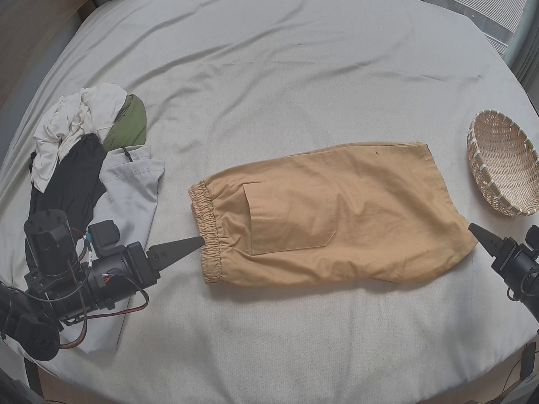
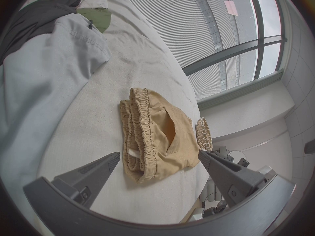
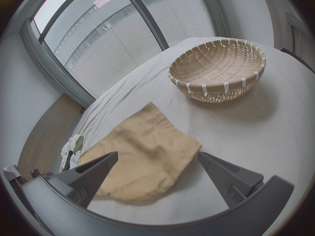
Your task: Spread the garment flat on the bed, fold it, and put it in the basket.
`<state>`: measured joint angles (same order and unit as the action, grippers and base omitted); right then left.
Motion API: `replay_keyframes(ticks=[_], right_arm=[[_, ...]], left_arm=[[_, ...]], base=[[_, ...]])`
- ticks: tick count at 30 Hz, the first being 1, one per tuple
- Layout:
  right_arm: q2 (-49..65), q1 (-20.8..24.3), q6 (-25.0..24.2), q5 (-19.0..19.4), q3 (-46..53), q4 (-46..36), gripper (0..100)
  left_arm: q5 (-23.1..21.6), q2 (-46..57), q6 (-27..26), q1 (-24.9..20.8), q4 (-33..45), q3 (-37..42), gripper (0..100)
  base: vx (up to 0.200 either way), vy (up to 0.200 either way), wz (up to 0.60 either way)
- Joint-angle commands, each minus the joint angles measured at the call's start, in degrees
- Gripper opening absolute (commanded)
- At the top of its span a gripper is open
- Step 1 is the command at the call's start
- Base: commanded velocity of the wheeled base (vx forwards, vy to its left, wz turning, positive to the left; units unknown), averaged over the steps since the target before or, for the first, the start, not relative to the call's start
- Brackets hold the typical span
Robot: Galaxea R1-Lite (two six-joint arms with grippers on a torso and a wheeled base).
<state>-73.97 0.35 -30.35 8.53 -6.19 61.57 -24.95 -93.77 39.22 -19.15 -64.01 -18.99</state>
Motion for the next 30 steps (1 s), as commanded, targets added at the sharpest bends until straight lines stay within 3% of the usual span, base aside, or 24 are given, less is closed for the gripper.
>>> replay_keyframes(ticks=[1, 6, 12, 30], right_arm=[[0.32, 0.26, 0.03, 0.08, -1.89, 0.04, 100], [0.32, 0.7, 0.21, 0.08, -3.65, -0.05, 100], [0.41, 0.61, 0.3, 0.08, -4.27, 0.04, 100], [4.63, 0.79, 0.03, 0.08, -3.65, -0.75, 100]], left_arm=[[0.43, -5.11, 0.07, -0.36, -2.52, -0.08, 100], [1.31, -9.94, 0.07, -0.71, -8.32, -0.69, 100], [5.62, -15.13, 0.33, -2.47, -11.66, -2.63, 100], [6.59, -18.03, 0.69, -6.16, -12.36, -8.78, 100]], base=[[0.0, 0.0, 0.0], [0.0, 0.0, 0.0], [0.0, 0.0, 0.0], [0.0, 0.0, 0.0]])
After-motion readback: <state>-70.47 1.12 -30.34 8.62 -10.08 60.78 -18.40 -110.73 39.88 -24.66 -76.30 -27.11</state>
